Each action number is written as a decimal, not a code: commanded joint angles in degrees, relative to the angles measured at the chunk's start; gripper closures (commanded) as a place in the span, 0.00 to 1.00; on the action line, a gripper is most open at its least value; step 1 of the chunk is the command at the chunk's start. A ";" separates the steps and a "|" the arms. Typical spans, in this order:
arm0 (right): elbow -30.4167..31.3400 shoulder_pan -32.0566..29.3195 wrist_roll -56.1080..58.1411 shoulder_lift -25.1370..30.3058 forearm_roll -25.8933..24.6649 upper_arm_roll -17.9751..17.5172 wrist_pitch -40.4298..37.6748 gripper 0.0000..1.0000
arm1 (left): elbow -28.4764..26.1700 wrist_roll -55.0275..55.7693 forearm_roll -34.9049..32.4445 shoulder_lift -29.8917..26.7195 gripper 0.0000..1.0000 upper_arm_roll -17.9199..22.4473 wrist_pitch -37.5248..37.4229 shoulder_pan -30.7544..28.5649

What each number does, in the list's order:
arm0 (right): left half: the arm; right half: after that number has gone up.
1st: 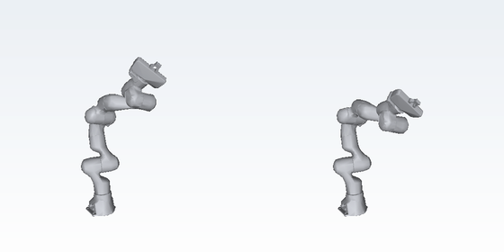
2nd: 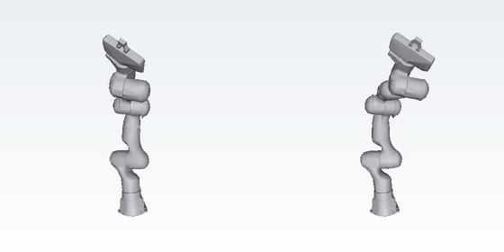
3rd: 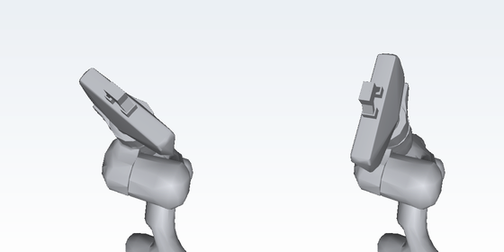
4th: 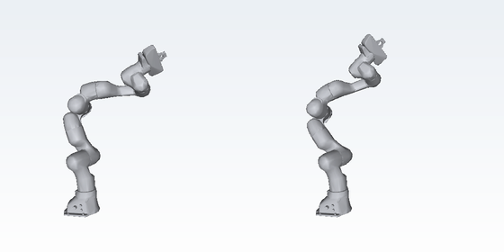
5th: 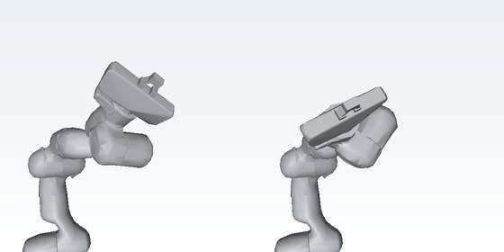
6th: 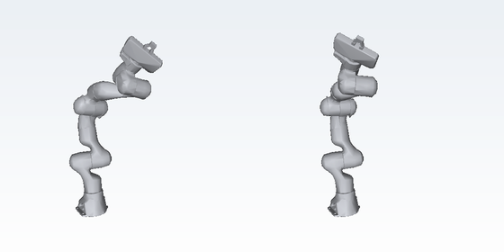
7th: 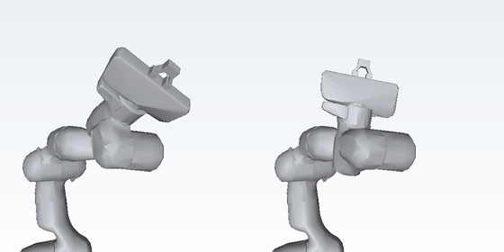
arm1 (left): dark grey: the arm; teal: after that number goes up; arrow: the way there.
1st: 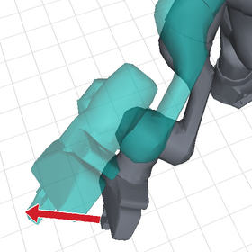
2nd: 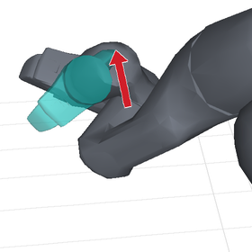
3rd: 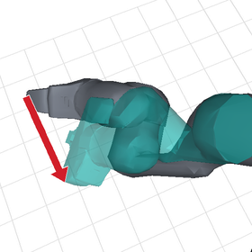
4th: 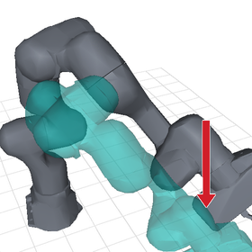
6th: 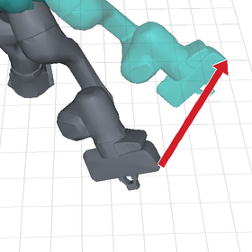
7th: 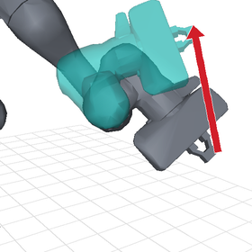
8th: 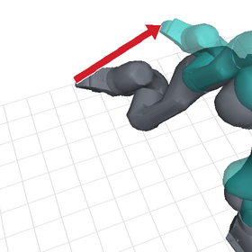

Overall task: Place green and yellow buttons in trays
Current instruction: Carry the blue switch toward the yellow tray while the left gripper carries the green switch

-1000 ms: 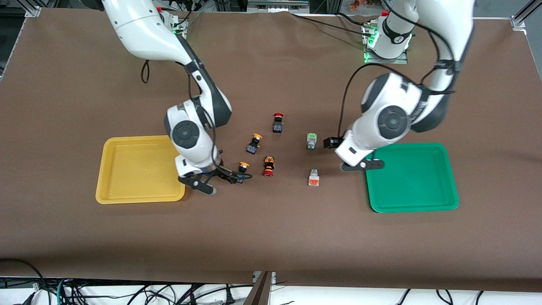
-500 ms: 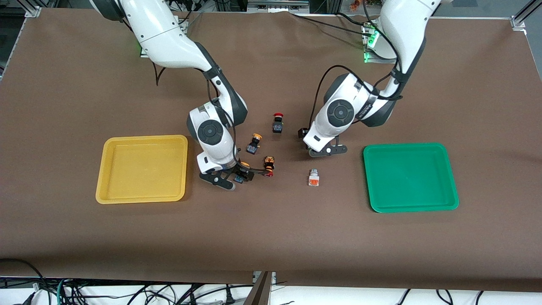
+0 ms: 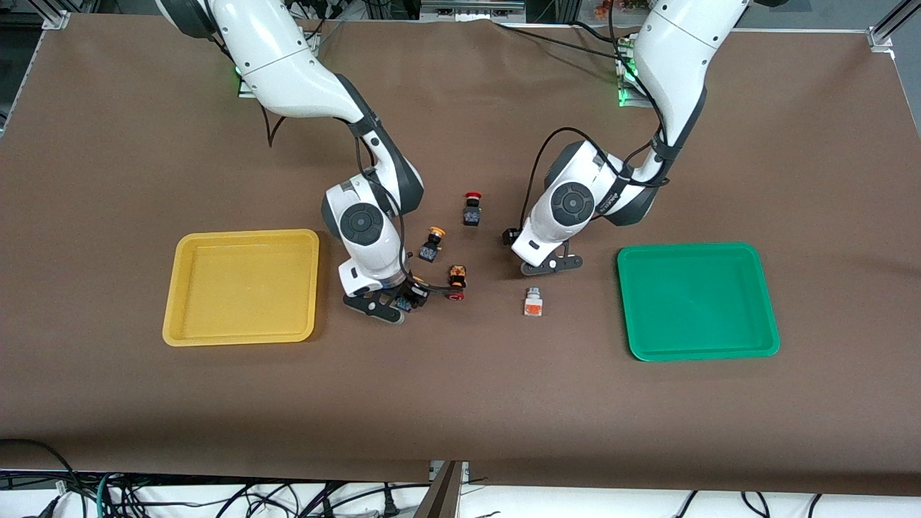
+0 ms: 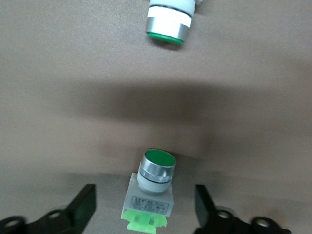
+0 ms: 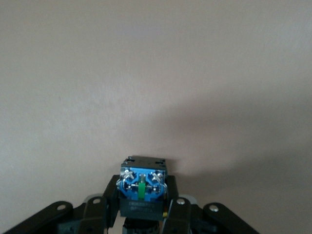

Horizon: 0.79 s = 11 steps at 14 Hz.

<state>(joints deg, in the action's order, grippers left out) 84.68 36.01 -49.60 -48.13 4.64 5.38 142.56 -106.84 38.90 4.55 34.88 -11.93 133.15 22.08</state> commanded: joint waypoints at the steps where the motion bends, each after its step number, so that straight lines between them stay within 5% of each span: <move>1: -3.89 -5.31 8.16 2.33 0.54 -0.28 -7.95 1.00 | 0.32 -1.02 -0.07 0.19 0.63 0.42 -0.08 -0.28; 5: -7.25 -16.38 32.04 5.40 0.90 -0.02 -23.71 1.00 | 0.75 -1.10 -0.07 -0.42 1.00 0.50 -0.61 -1.16; 11: 0.47 -23.09 53.10 7.69 0.45 7.62 -27.86 1.00 | 16.64 -24.87 -0.15 0.62 1.00 0.77 -19.41 -15.12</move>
<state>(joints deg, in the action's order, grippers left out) 80.15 11.85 0.61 -42.51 4.80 11.10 114.27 -95.78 23.55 4.51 34.41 -10.77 118.84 11.41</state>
